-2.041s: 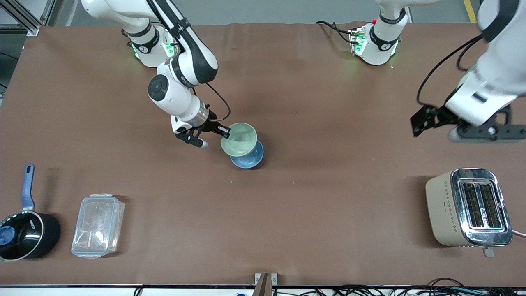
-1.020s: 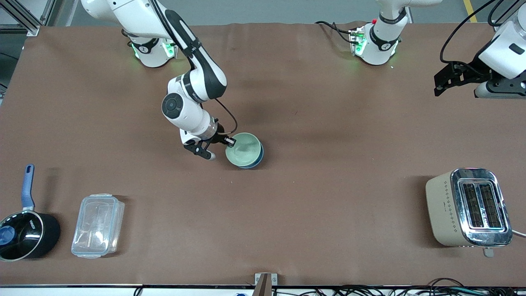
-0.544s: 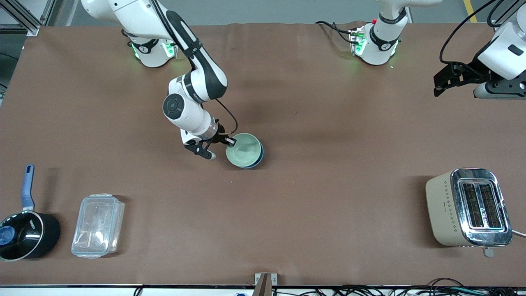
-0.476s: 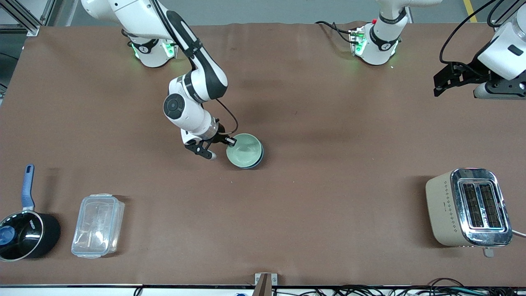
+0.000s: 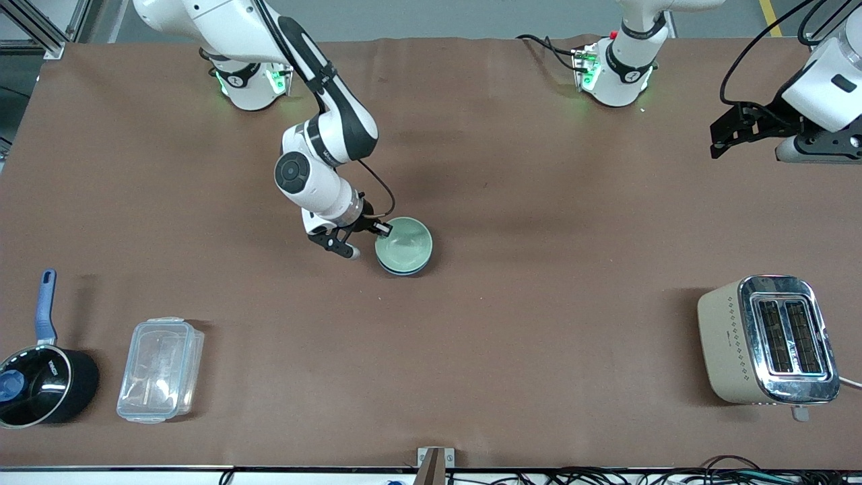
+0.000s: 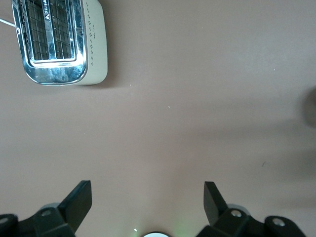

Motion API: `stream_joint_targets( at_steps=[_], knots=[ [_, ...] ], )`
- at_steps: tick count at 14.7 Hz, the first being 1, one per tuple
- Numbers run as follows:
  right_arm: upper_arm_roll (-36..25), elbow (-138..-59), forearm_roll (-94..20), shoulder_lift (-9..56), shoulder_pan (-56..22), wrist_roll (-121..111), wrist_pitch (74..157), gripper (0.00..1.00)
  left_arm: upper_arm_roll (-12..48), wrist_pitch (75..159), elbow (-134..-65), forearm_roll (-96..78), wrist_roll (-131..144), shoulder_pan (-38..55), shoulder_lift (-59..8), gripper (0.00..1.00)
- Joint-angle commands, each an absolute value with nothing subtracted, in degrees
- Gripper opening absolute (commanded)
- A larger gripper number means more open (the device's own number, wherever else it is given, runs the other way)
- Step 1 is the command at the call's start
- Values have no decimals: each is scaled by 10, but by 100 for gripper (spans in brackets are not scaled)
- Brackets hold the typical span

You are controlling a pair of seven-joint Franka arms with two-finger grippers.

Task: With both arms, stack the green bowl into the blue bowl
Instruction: 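Lower the green bowl into the blue bowl with the right gripper, then open the right gripper and withdraw it from the stacked bowls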

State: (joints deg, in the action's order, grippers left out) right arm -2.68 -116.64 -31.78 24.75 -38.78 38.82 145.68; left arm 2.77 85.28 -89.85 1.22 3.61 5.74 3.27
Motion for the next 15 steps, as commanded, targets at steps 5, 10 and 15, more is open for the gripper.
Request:
stream_joint_targets(
  at_steps=[5,10,15],
  knots=[
    [-34,-1138,-309,244,-382,429,1450,91,25,858,-901,4,27,57,38,100],
    [-118,-1162,-258,172,-375,397,1448,100,25,858,-900,3,27,57,38,100],
    [-224,-1251,-244,105,-374,228,1444,100,25,858,-900,4,27,57,38,100]
  ],
)
